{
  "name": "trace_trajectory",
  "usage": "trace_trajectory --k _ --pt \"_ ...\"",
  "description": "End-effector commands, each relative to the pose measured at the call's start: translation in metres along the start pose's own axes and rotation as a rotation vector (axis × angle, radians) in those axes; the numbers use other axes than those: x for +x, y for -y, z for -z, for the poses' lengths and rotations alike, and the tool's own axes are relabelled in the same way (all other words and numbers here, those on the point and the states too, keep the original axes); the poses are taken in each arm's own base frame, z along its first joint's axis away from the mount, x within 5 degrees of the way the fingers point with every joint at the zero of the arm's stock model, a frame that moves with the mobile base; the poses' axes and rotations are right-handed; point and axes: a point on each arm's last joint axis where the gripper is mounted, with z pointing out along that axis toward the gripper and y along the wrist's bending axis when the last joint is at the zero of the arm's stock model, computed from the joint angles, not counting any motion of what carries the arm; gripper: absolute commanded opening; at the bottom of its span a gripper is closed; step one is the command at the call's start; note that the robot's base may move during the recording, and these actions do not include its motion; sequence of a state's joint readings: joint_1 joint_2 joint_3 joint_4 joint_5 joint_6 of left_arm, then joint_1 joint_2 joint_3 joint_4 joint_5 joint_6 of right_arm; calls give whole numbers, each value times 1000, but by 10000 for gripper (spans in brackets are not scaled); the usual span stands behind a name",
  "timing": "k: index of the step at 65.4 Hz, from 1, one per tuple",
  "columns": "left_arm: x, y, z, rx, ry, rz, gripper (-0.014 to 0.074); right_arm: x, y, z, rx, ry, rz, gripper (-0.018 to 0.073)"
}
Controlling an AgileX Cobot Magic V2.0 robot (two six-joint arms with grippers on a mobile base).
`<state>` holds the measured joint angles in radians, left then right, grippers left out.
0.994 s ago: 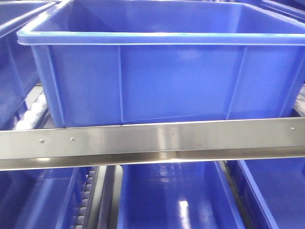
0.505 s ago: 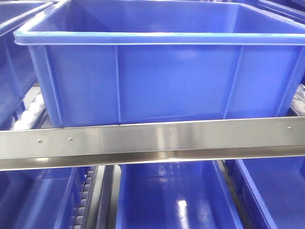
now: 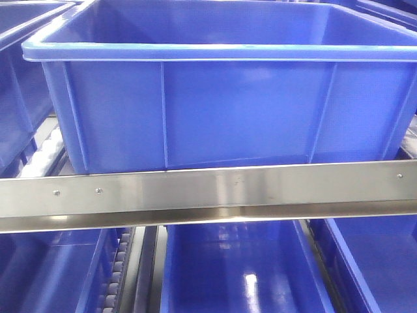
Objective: Grab silver tray and place in blue box
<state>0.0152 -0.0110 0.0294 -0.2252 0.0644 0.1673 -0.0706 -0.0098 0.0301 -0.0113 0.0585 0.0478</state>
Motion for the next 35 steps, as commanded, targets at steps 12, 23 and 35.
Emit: trace_trajectory --k 12,23,35 --pt "-10 -1 2 -16 109 8 -103 -9 0 2 3 114 5 50" --pt "-10 -1 2 -16 109 8 -103 -9 0 2 3 114 5 50" --pt "-10 -1 2 -16 109 8 -103 -9 0 2 3 114 5 50"
